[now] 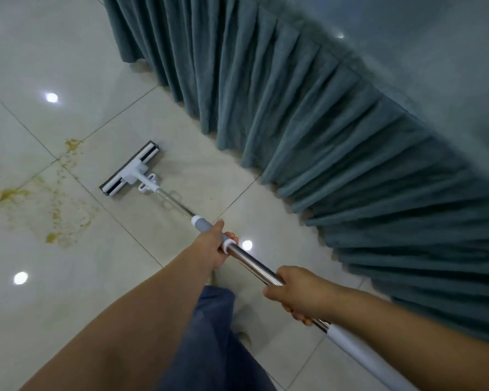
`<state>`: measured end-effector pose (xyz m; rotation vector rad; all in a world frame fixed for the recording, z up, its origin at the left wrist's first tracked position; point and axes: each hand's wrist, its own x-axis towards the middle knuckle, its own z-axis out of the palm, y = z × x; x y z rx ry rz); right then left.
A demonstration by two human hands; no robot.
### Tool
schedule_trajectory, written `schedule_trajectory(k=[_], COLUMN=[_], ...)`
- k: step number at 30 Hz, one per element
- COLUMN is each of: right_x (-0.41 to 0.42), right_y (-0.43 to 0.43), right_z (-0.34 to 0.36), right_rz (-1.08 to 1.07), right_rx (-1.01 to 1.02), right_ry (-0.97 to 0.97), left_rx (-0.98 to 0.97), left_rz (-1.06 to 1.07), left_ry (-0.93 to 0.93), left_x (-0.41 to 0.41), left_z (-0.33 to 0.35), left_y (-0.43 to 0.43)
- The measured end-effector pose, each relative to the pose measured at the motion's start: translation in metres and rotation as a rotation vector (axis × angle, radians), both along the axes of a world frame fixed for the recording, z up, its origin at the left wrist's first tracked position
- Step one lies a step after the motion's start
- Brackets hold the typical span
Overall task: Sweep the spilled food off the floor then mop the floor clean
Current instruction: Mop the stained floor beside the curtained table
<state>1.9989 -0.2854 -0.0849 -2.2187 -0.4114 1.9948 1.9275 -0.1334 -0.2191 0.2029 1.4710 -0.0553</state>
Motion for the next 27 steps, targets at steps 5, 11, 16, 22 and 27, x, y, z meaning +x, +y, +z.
schedule_trajectory(k=[5, 11, 16, 22, 27], right_x=[0.010, 0.013, 0.013, 0.007, -0.015], right_y=[-0.130, -0.236, -0.261, -0.219, -0.148], right_z=[0.035, 0.092, 0.112, 0.109, 0.099], right_rz=[0.048, 0.562, 0.805, 0.928, 0.990], right_rx=[-0.053, -0.206, -0.147, -0.137, -0.082], right_ry=[-0.035, -0.529, -0.818, -0.853, -0.834], left_rx=[-0.146, -0.274, -0.290, -0.228, -0.221], left_rz=[0.022, 0.020, 0.062, 0.120, 0.245], left_ry=[-0.108, -0.189, -0.237, -0.258, -0.263], left_x=[0.006, 0.025, 0.029, 0.013, -0.023], left_z=[0.019, 0.049, 0.065, 0.069, 0.059], left_y=[-0.132, -0.254, -0.278, -0.245, -0.180])
